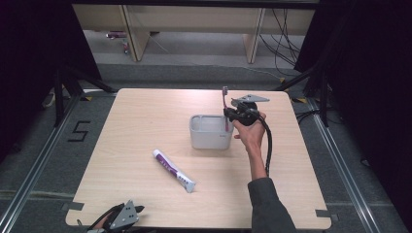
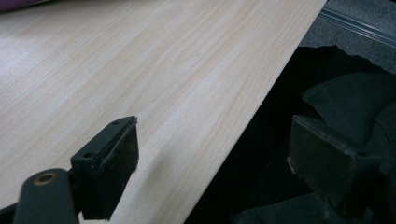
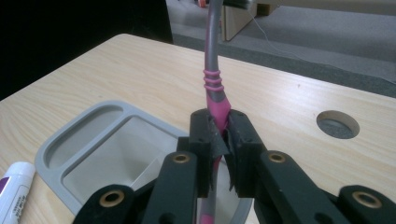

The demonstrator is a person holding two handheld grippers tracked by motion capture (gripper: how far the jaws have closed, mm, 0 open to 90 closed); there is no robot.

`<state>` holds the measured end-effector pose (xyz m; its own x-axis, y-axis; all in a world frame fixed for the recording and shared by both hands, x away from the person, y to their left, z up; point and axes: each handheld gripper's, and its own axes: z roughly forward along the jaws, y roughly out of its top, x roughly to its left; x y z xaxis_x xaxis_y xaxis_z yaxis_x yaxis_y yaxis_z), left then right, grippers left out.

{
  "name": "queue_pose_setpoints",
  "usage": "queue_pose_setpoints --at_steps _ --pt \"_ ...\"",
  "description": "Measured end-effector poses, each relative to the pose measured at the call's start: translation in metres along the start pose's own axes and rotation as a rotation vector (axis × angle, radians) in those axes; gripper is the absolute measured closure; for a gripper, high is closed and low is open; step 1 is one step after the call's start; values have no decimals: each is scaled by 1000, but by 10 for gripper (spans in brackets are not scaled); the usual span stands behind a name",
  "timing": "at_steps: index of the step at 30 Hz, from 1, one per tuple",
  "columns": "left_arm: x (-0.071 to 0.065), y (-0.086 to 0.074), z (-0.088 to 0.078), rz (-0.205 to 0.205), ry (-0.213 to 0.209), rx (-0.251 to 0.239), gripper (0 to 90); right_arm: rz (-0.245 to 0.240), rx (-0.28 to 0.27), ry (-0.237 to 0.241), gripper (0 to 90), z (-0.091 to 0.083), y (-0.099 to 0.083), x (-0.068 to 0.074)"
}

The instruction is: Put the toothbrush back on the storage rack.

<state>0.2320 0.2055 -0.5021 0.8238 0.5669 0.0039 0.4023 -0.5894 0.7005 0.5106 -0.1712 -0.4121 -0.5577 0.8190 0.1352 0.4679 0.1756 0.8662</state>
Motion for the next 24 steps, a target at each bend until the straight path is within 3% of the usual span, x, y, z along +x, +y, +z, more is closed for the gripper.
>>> queue_pose_setpoints --at_steps 1,6,8,13,16,18,22,24 --pt "0 0 0 -4 -4 -1 159 12 6 -7 815 0 -1 1" --pt "0 0 0 -2 -11 -4 159 -20 11 -11 813 2 -4 -1" --pt "-1 0 1 -7 -14 -10 159 -1 18 2 811 3 -5 1" --pt "0 0 0 1 -10 -4 159 -34 30 -13 800 4 -8 0" --pt "1 0 1 5 -19 5 159 0 39 -18 768 3 -10 3" --pt "0 0 1 3 -21 4 159 -12 45 -15 760 3 -10 2" --pt "-1 0 1 -6 -26 -6 159 -3 43 -11 651 0 -10 2" --pt "-1 0 1 -1 -17 -5 159 -27 38 -32 577 -2 -10 1"
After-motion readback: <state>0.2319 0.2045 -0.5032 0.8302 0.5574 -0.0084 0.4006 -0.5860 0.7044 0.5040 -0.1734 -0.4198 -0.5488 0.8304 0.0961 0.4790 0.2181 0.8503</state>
